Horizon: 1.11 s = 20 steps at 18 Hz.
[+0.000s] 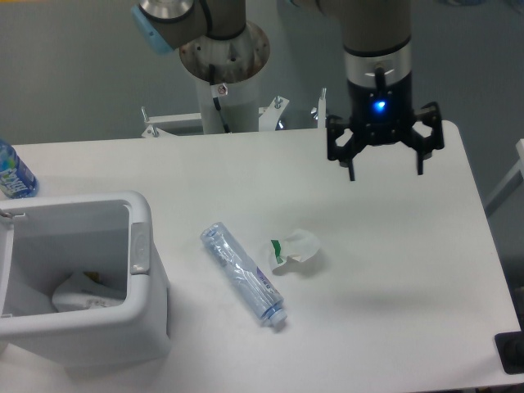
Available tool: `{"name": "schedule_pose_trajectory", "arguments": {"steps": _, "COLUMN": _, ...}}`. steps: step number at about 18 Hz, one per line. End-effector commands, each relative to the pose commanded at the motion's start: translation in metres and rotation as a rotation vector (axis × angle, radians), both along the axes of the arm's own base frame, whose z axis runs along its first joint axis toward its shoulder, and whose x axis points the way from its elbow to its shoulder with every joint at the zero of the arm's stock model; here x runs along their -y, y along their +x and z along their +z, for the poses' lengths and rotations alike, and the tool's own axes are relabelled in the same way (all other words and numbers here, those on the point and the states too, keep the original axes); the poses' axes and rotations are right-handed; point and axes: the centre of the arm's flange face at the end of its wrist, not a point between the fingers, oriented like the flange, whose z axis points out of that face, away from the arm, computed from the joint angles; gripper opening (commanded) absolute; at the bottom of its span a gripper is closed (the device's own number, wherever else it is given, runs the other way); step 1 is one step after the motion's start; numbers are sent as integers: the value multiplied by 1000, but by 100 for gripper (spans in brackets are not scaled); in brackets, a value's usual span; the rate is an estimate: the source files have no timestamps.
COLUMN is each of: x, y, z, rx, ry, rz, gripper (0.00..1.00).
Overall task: Place the trash in the trash can
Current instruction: 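Move the open gripper toward the crumpled white-and-green wrapper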
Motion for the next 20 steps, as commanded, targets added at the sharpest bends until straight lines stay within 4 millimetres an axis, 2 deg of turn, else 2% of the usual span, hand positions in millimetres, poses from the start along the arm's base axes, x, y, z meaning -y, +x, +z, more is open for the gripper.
{"name": "schedule_pose_trajectory", "arguments": {"steps": 2, "x": 6, "y": -4, "z": -9, "rx": 9, "ry": -5, "rz": 7, "gripper": 100}}
{"name": "schedule_pose_trajectory", "arguments": {"steps": 8, "x": 7, "y": -9, "z": -15, "rx": 25, "ry": -5, "rz": 30, "gripper": 100}}
{"name": "schedule_pose_trajectory", "arguments": {"steps": 11, "x": 7, "y": -18, "z": -21, "rx": 18, "ry": 8, "rz": 33, "gripper": 100}}
{"name": "schedule_pose_trajectory", "arguments": {"steps": 17, "x": 5, "y": -19, "z": -58, "rx": 40, "ry": 38, "rz": 33, "gripper": 100}}
{"name": "schedule_pose_trajectory", "arguments": {"steps": 20, "x": 7, "y": -13, "z": -86, "rx": 62, "ry": 36, "rz": 59, "gripper": 100}}
